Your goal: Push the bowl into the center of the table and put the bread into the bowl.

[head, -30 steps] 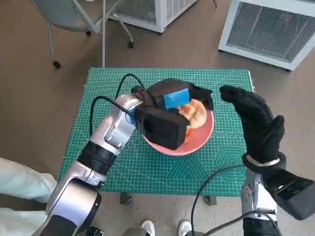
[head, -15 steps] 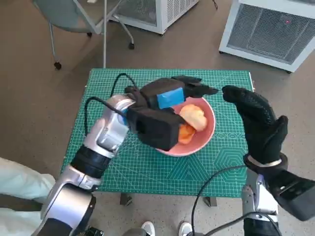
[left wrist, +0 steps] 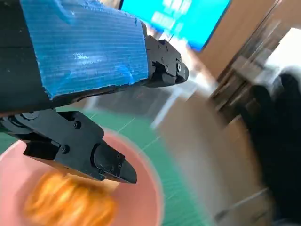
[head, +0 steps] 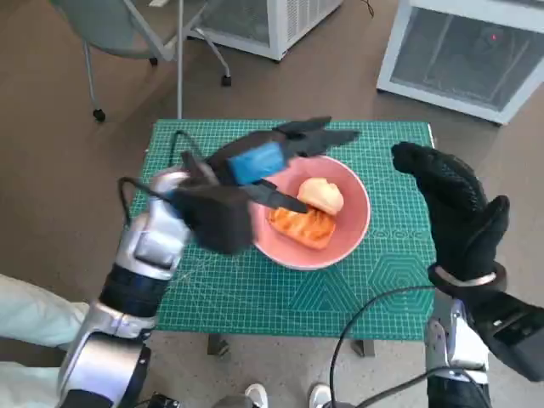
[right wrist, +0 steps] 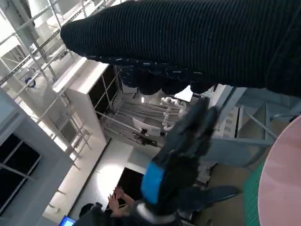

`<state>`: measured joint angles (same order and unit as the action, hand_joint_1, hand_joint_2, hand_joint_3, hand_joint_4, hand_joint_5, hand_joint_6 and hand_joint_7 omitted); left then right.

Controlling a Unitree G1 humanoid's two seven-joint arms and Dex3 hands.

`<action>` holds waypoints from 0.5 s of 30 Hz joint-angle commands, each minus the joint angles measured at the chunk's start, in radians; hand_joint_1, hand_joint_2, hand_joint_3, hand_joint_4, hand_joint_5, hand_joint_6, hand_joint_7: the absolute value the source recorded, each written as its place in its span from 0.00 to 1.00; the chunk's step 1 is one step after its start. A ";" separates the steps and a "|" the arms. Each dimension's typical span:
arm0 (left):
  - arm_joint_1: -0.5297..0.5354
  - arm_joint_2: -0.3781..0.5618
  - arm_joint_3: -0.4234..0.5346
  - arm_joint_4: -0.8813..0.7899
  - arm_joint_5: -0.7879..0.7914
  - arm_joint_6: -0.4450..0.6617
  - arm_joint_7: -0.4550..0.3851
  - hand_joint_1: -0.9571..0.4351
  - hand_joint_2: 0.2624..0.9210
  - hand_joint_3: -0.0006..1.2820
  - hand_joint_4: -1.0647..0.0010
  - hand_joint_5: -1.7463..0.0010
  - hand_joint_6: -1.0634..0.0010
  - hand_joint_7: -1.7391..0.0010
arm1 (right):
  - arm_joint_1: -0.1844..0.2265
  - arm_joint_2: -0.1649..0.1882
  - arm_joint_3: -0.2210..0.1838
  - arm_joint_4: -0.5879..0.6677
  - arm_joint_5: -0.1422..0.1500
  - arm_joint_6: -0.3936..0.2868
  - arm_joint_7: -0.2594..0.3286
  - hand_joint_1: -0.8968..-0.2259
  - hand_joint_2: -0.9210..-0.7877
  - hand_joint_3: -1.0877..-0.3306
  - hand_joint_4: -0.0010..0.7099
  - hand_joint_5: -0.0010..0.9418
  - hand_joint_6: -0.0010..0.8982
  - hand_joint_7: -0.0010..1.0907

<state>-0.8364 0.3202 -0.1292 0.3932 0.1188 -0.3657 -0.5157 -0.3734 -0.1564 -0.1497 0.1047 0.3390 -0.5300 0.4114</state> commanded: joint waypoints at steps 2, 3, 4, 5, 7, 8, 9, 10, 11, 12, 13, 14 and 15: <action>0.010 -0.091 0.124 0.078 -0.181 -0.197 0.067 0.39 0.90 0.02 0.96 1.00 0.80 1.00 | -0.021 -0.023 -0.006 -0.039 -0.017 0.048 -0.025 0.31 0.00 0.56 0.10 0.01 0.00 0.40; 0.011 -0.112 0.142 0.091 -0.222 -0.211 0.064 0.38 0.91 0.02 0.96 1.00 0.80 1.00 | -0.024 -0.025 -0.006 -0.047 -0.021 0.052 -0.029 0.31 0.00 0.56 0.10 0.01 0.00 0.40; 0.012 -0.127 0.153 0.102 -0.251 -0.224 0.061 0.36 0.93 0.02 0.96 1.00 0.80 0.99 | -0.027 -0.026 -0.007 -0.052 -0.024 0.055 -0.032 0.32 0.00 0.56 0.10 0.01 0.00 0.41; 0.019 -0.149 0.169 0.111 -0.288 -0.235 0.060 0.34 0.95 0.03 0.95 1.00 0.79 0.99 | -0.030 -0.028 -0.006 -0.061 -0.033 0.058 -0.039 0.32 0.00 0.56 0.09 0.00 0.00 0.41; 0.028 -0.182 0.189 0.123 -0.344 -0.252 0.052 0.31 0.98 0.05 0.95 1.00 0.79 0.99 | -0.036 -0.031 -0.005 -0.076 -0.052 0.063 -0.052 0.33 0.00 0.56 0.09 0.00 0.00 0.42; 0.031 -0.194 0.195 0.127 -0.365 -0.257 0.046 0.30 0.98 0.07 0.95 1.00 0.79 0.99 | -0.039 -0.032 -0.004 -0.082 -0.061 0.065 -0.058 0.33 0.00 0.56 0.09 0.00 0.00 0.42; 0.037 -0.205 0.199 0.120 -0.392 -0.246 0.035 0.30 0.99 0.07 0.95 1.00 0.79 0.99 | -0.042 -0.032 -0.003 -0.087 -0.071 0.064 -0.064 0.33 0.00 0.56 0.10 0.00 0.00 0.42; 0.041 -0.213 0.201 0.115 -0.411 -0.238 0.026 0.29 0.99 0.09 0.95 1.00 0.79 0.99 | -0.044 -0.033 -0.003 -0.091 -0.078 0.064 -0.069 0.33 0.00 0.56 0.10 0.00 0.00 0.42; 0.050 -0.219 0.203 0.101 -0.436 -0.216 0.011 0.28 1.00 0.11 0.95 1.00 0.80 1.00 | -0.048 -0.035 -0.002 -0.096 -0.093 0.060 -0.076 0.33 0.00 0.56 0.10 0.00 0.00 0.42; 0.056 -0.222 0.204 0.091 -0.454 -0.200 0.000 0.28 1.00 0.12 0.96 1.00 0.81 1.00 | -0.051 -0.037 -0.002 -0.100 -0.104 0.057 -0.082 0.33 0.00 0.56 0.10 0.00 0.00 0.42; 0.063 -0.222 0.204 0.080 -0.466 -0.190 -0.010 0.28 1.00 0.12 0.97 1.00 0.81 1.00 | -0.055 -0.039 -0.001 -0.106 -0.120 0.055 -0.090 0.33 0.00 0.56 0.10 0.00 0.00 0.42; 0.068 -0.222 0.205 0.072 -0.473 -0.183 -0.017 0.28 1.00 0.13 0.97 1.00 0.81 1.00 | -0.058 -0.041 -0.001 -0.111 -0.132 0.053 -0.096 0.33 0.00 0.56 0.09 0.00 0.00 0.42; 0.073 -0.221 0.205 0.064 -0.476 -0.181 -0.022 0.28 1.00 0.14 0.98 1.00 0.82 1.00 | -0.064 -0.044 -0.001 -0.115 -0.149 0.052 -0.104 0.34 0.00 0.55 0.09 0.00 0.00 0.41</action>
<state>-0.7852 0.1031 0.0697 0.4847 -0.3309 -0.5683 -0.5156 -0.4299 -0.1850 -0.1512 0.0019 0.2300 -0.4822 0.3301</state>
